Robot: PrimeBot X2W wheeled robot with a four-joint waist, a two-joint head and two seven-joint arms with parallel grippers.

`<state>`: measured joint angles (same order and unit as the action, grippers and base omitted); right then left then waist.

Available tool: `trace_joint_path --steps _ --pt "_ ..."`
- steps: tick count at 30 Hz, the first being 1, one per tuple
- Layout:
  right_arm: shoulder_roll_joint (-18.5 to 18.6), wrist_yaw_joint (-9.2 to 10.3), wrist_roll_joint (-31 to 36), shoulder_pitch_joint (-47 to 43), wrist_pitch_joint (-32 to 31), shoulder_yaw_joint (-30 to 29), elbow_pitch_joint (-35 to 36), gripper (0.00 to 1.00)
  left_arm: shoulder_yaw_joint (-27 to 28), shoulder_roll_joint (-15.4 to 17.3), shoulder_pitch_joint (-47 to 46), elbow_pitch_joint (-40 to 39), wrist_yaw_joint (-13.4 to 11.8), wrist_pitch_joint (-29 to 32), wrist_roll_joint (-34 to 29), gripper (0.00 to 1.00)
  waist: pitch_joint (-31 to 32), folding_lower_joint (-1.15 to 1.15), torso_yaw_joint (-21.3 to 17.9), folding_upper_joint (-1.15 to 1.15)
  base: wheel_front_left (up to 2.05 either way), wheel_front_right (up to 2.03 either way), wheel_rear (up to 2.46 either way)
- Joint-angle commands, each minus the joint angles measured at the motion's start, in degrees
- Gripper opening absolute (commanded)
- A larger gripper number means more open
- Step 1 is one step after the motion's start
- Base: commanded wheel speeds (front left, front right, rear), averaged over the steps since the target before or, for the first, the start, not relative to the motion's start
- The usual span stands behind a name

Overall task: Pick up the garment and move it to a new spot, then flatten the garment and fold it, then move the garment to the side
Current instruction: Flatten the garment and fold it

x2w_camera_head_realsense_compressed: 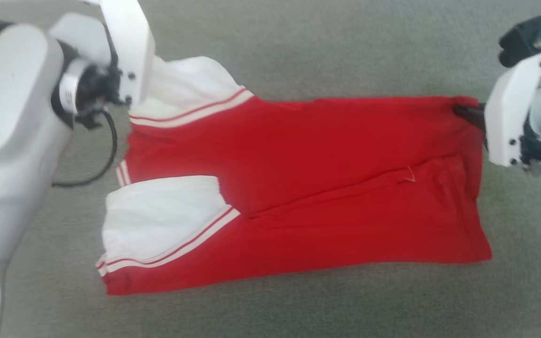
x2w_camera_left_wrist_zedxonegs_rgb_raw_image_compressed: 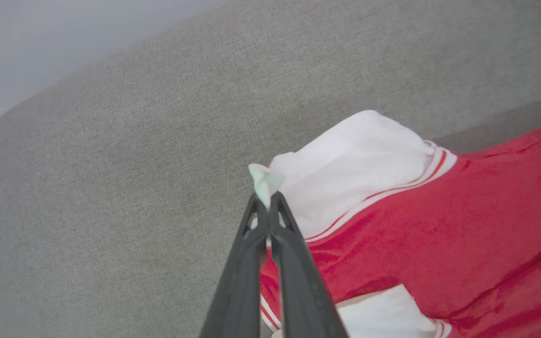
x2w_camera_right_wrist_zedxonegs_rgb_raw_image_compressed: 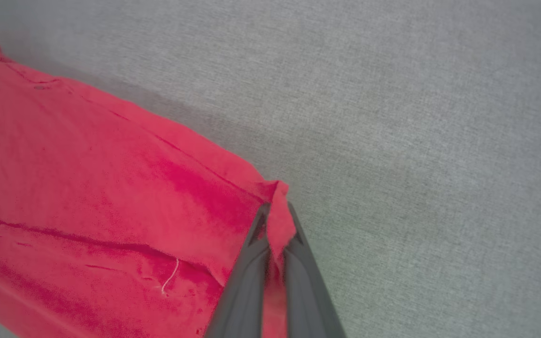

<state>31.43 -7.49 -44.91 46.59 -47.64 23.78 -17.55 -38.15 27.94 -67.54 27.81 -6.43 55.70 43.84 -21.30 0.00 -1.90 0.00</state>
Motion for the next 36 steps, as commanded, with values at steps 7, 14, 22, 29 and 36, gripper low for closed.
trace_joint_path --steps 7,14,22,29,36 --pt "2.78 0.00 -1.44 -9.16 -4.47 -5.60 9.28 0.00 -0.84 6.34 9.88 -18.13 -5.68 5.43 0.75 0.00 3.87 0.00 3.32 0.00 0.00 0.00 0.00" --pt "2.18 0.01 -0.64 -20.05 -9.01 -13.54 16.96 0.00 -1.92 11.85 20.86 -35.09 -12.12 8.94 0.95 0.00 4.85 0.00 4.81 0.00 0.00 0.00 0.00" --pt "-3.03 0.00 2.64 -29.66 -12.22 -19.47 20.12 0.00 -3.81 12.22 31.47 -37.93 -14.17 5.87 2.75 0.00 4.96 0.00 5.50 0.00 0.00 0.00 0.00" --pt "-7.88 0.00 4.52 -29.39 -11.54 -21.25 16.06 1.00 -1.77 10.09 34.16 -30.42 -11.18 -2.96 4.24 1.00 5.53 0.00 5.19 0.00 0.00 0.00 0.00" --pt "-9.71 0.00 5.67 -30.14 -11.34 -24.11 15.85 1.00 1.98 9.20 35.60 -28.77 -8.38 -15.37 3.30 1.00 7.01 0.00 5.92 0.00 0.00 0.00 0.00"
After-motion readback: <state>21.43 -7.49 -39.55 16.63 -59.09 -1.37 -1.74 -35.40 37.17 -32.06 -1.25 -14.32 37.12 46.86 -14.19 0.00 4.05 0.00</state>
